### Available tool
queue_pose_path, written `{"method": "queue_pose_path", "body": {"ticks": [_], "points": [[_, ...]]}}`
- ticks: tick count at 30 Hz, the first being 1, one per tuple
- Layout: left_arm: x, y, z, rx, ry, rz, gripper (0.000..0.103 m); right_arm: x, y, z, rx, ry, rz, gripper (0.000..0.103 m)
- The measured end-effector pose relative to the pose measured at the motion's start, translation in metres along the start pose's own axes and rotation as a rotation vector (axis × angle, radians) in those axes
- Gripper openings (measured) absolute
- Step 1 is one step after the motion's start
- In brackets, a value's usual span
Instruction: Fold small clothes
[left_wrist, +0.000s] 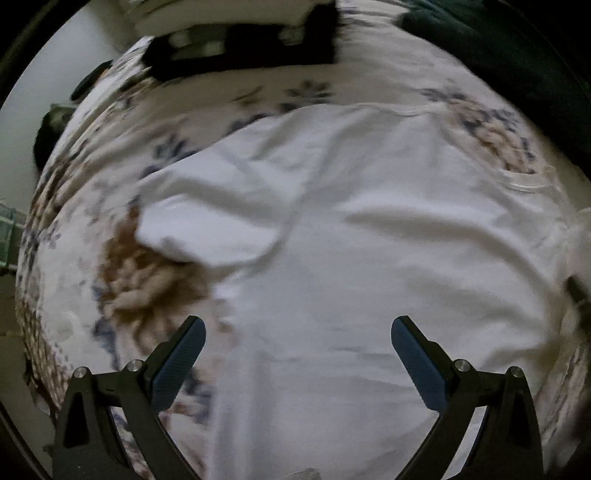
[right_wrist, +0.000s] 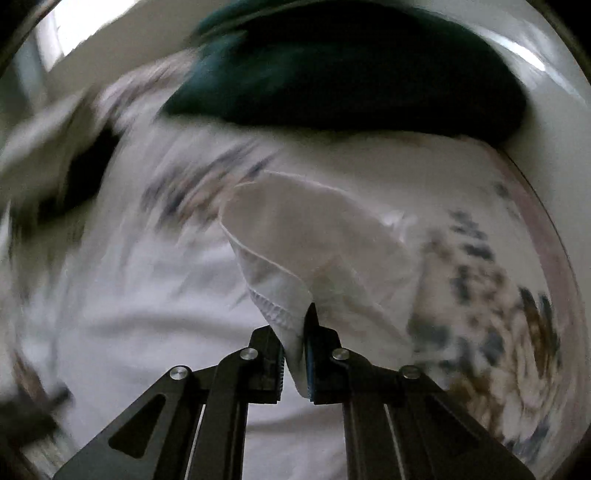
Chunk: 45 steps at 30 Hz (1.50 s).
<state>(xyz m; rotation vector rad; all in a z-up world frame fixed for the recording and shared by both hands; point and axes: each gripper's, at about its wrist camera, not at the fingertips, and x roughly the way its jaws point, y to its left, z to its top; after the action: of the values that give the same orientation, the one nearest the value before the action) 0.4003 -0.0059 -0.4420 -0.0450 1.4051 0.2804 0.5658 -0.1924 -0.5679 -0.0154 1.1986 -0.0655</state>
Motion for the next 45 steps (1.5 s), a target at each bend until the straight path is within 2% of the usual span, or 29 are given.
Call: {"method": "queue_pose_path", "body": {"ticks": [1, 2, 3, 5, 7, 9, 11, 13, 16, 19, 21, 22, 23, 24, 26, 28, 34, 36, 37, 38, 39, 40, 41, 45], "points": [[0.007, 0.009, -0.001, -0.007, 0.003, 0.006, 0.103, 0.007, 0.013, -0.007, -0.042, 0.064, 0.014, 0.013], [0.011, 0.021, -0.002, -0.015, 0.010, 0.012, 0.103, 0.014, 0.025, -0.014, -0.072, 0.131, 0.049, 0.021], [0.013, 0.033, -0.003, -0.020, 0.016, 0.014, 0.103, 0.014, 0.029, -0.020, -0.065, 0.166, 0.097, 0.025], [0.019, 0.048, -0.005, -0.034, 0.028, 0.019, 0.103, -0.001, 0.023, -0.029, -0.002, 0.159, 0.160, 0.040], [0.021, 0.065, -0.008, -0.053, 0.038, 0.020, 0.103, -0.027, 0.004, -0.033, 0.113, 0.112, 0.193, 0.054], [0.020, 0.079, -0.009, -0.082, 0.051, 0.014, 0.103, -0.046, -0.018, -0.035, 0.244, 0.063, 0.236, 0.058], [0.020, 0.094, -0.009, -0.119, 0.054, 0.004, 0.103, -0.045, -0.034, -0.030, 0.323, 0.050, 0.255, 0.058], [0.021, 0.105, -0.006, -0.152, 0.055, -0.001, 0.103, -0.031, -0.038, -0.022, 0.338, 0.054, 0.248, 0.058], [0.030, 0.123, 0.003, -0.203, 0.065, -0.023, 0.103, -0.007, -0.045, -0.013, 0.391, 0.073, 0.198, 0.058], [0.030, 0.128, 0.006, -0.197, 0.051, -0.012, 0.103, 0.009, -0.057, 0.007, 0.389, 0.070, 0.099, 0.058], [0.029, 0.127, 0.008, -0.180, 0.036, -0.005, 0.103, 0.015, -0.066, 0.014, 0.370, 0.081, 0.094, 0.058], [0.029, 0.126, 0.008, -0.172, 0.033, -0.005, 0.103, 0.022, -0.068, 0.017, 0.344, 0.116, 0.098, 0.049], [0.030, 0.124, 0.010, -0.168, 0.034, -0.007, 0.103, 0.028, -0.070, 0.017, 0.324, 0.152, 0.112, 0.023], [0.030, 0.121, 0.010, -0.167, 0.033, -0.013, 0.103, 0.033, -0.069, 0.017, 0.307, 0.188, 0.126, 0.013], [0.027, 0.114, 0.012, -0.161, 0.036, -0.043, 0.103, 0.029, -0.067, 0.008, 0.261, 0.215, 0.136, 0.003], [0.020, 0.096, 0.016, -0.136, 0.040, -0.091, 0.103, 0.014, -0.064, -0.008, 0.214, 0.217, 0.157, 0.003], [-0.001, 0.013, 0.028, 0.031, 0.015, -0.211, 0.103, -0.009, -0.065, -0.071, 0.200, 0.356, 0.261, 0.002], [-0.006, -0.020, 0.032, 0.078, 0.011, -0.220, 0.103, -0.018, -0.077, -0.076, 0.245, 0.340, 0.278, 0.003], [-0.010, -0.037, 0.033, 0.098, 0.010, -0.225, 0.103, -0.022, -0.085, -0.076, 0.282, 0.325, 0.279, 0.007], [-0.011, -0.053, 0.036, 0.118, 0.008, -0.232, 0.103, -0.025, -0.095, -0.072, 0.339, 0.309, 0.285, 0.020], [-0.011, -0.067, 0.041, 0.135, 0.005, -0.234, 0.103, -0.027, -0.110, -0.068, 0.425, 0.290, 0.297, 0.029], [-0.011, -0.082, 0.044, 0.154, 0.001, -0.238, 0.103, -0.026, -0.126, -0.064, 0.530, 0.271, 0.307, 0.046], [-0.009, -0.094, 0.050, 0.181, -0.005, -0.250, 0.103, -0.026, -0.142, -0.064, 0.636, 0.255, 0.318, 0.055], [0.000, -0.143, 0.061, 0.294, 0.003, -0.292, 0.100, -0.011, -0.173, -0.060, 0.859, 0.262, 0.325, 0.055]]}}
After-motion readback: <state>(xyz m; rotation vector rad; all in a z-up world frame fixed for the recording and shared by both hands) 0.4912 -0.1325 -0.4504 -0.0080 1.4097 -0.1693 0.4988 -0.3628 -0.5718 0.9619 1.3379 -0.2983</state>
